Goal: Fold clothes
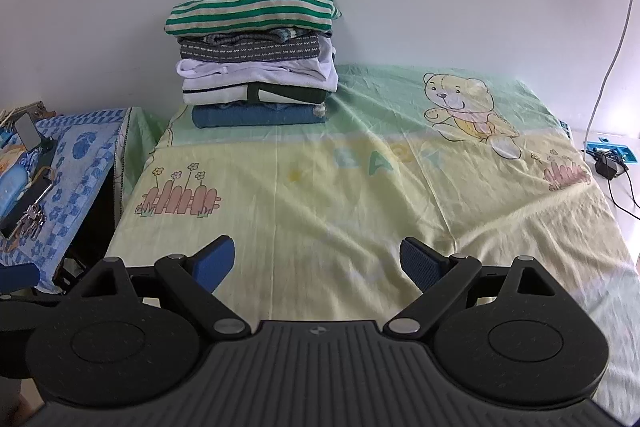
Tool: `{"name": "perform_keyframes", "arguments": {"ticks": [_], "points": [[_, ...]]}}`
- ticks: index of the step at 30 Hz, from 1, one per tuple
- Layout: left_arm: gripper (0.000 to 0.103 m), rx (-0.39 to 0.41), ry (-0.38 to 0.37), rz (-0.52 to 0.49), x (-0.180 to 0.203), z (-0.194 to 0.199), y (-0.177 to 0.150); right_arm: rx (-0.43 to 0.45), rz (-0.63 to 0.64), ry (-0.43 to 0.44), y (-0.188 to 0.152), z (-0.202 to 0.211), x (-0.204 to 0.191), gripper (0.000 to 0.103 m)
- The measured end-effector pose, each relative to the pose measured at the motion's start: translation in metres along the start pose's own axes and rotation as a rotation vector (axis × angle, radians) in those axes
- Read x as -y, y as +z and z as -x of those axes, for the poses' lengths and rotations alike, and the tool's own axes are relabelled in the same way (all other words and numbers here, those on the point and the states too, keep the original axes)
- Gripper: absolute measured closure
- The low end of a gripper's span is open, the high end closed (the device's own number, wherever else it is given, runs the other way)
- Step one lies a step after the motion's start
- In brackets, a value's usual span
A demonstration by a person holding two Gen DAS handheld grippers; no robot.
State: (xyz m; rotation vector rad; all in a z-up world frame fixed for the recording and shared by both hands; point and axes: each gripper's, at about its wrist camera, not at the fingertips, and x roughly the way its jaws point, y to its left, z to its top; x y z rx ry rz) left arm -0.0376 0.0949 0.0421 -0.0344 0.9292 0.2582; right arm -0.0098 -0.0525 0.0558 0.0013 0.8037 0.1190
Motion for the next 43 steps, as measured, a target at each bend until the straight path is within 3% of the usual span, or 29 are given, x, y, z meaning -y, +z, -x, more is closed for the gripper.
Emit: {"name": "perform_keyframes", "arguments": {"ticks": [43], "points": [[0.001,0.018,-0.042,-0.009,0.0037,-0.0028,0.0019,0.005,0.011,-0.014,0.0007,-0.0016,0.0013,0.011]]}}
